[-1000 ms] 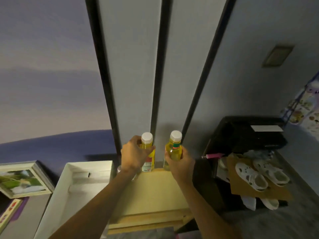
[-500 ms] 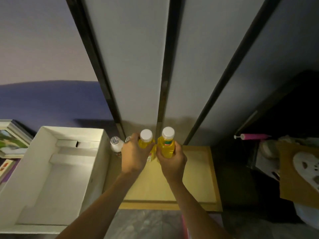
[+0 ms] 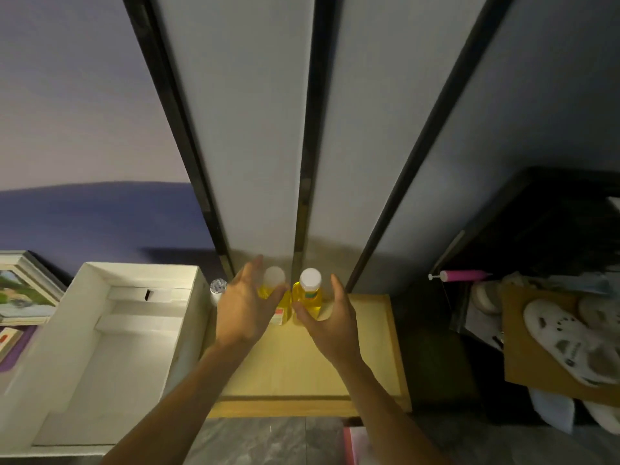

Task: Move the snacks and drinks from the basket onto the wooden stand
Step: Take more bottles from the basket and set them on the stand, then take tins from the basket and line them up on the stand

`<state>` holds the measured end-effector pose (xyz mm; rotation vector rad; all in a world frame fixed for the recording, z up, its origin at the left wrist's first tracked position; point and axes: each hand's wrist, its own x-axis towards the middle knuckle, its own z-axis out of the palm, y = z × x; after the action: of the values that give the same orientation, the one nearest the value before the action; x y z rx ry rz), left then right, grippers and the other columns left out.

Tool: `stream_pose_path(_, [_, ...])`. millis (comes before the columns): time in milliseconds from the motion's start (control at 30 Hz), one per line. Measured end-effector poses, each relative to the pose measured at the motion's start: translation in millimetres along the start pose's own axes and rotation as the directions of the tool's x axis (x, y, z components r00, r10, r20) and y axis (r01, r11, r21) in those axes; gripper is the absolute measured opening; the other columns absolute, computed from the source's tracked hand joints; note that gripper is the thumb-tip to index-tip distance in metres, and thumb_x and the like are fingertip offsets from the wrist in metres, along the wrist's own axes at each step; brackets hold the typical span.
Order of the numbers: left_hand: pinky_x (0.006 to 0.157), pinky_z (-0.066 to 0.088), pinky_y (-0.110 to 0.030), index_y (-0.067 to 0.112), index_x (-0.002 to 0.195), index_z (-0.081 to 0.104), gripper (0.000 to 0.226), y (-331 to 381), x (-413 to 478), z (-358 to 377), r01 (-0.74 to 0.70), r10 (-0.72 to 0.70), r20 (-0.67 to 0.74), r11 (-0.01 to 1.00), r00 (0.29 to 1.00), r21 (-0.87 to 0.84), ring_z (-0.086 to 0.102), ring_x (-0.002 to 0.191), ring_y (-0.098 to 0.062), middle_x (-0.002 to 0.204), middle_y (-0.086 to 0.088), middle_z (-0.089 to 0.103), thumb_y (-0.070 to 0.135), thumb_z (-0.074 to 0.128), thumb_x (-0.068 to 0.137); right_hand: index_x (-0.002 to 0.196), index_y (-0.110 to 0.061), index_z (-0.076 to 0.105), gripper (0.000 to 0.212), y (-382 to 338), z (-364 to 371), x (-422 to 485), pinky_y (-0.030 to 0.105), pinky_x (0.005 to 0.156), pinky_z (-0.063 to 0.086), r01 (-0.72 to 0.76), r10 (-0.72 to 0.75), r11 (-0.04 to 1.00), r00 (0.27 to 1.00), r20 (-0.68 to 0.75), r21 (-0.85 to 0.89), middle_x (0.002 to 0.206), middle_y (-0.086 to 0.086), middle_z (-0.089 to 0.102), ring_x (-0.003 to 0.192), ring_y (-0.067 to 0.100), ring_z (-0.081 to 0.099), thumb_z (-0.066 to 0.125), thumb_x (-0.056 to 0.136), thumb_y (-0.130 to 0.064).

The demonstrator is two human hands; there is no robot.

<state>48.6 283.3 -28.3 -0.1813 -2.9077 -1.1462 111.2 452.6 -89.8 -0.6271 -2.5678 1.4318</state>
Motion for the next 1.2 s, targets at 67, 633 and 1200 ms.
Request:
stream_pose_path(67, [0.100,0.057,-0.048,0.026,0.156,0.041,0.080,17,1,-34,-0.054,0.053,0.029,0.998,0.998,0.031,0.068,0.119,-0.025,0.153,-0.003,0.056,0.069,0.061,0.093,0.170,-0.031,0.021,0.107,-33,-38,-2,0.036,0.119,0.039,0.035,-0.033,0.995,0.999,0.028,-0.093,0.173,-0.008,0.033,0.156,0.017,0.036,0.072,0.086,-0.075])
stream_pose_path(633, [0.124,0.028,-0.055,0.022,0.165,0.024,0.103,232,22,-374,-0.306,0.323,-0.004,0.900,0.946,0.311,0.029,0.156,-0.031,0.172,-0.006,0.024,0.090,0.028,0.087,0.172,-0.008,0.010,0.115,-392,-305,-33,0.047,0.131,0.025,0.192,-0.252,0.833,0.966,-0.048,-0.519,0.180,0.011,0.011,0.164,0.032,0.018,0.044,0.094,-0.085])
stream_pose_path(1200, [0.118,0.036,-0.056,0.021,0.163,0.029,0.103,138,-94,-518,0.050,0.093,-0.347,0.923,0.933,0.382,0.040,0.148,-0.034,0.168,-0.007,0.034,0.089,0.032,0.086,0.171,-0.016,0.023,0.102,-529,-169,-97,0.046,0.123,0.036,0.668,-0.567,0.647,0.744,0.354,-0.368,0.176,0.007,0.029,0.158,0.030,0.036,0.055,0.096,-0.077])
